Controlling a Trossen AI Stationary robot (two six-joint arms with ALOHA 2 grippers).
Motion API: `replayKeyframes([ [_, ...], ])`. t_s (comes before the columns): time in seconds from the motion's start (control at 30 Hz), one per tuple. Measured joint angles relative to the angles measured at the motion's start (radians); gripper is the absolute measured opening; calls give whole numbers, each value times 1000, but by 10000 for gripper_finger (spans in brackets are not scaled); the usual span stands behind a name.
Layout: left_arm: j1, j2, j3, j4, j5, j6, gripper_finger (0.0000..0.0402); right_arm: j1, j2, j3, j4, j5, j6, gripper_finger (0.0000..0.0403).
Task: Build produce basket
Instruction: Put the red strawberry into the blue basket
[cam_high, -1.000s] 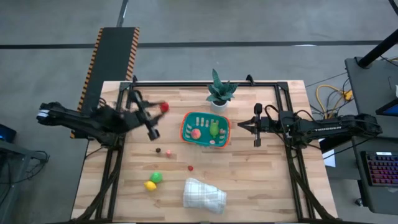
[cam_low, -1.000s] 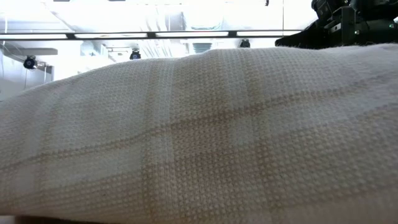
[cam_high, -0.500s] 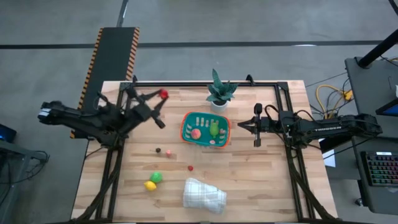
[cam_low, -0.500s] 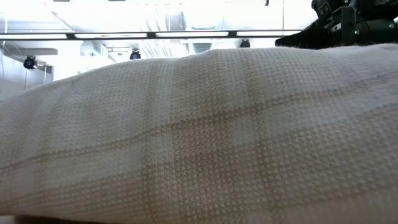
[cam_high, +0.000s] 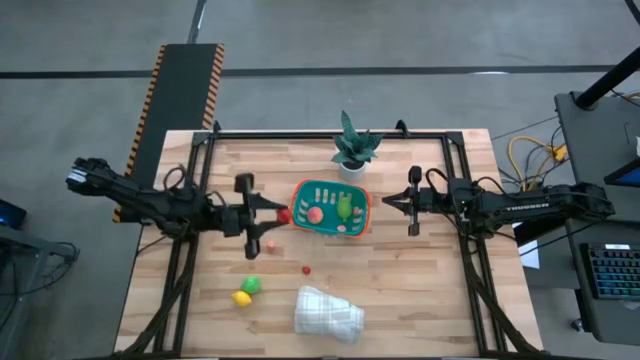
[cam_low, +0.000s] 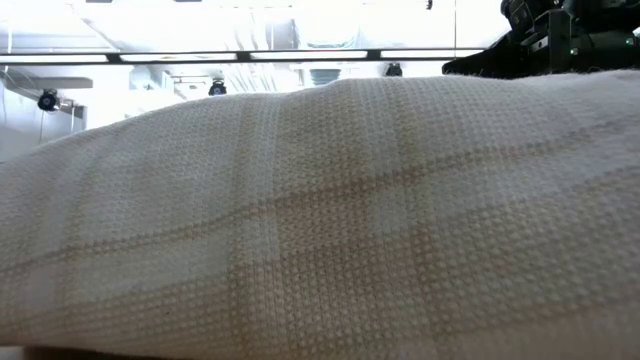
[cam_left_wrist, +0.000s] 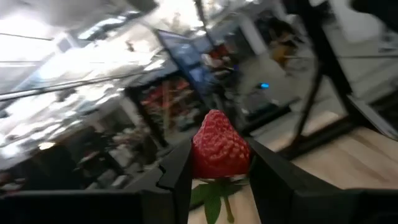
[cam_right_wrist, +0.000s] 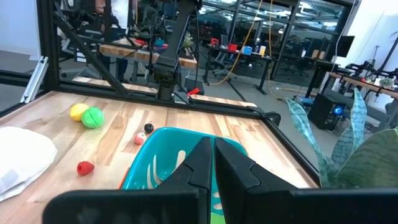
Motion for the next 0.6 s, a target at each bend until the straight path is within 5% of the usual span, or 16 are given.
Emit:
replayKeyframes([
  [0.23,26,9,30,46,-93,31,108,0,0,0,1,1,0,9],
  [0.6,236,157,113,3,-93,-23,108,0,0,0,-1,34,5,9],
])
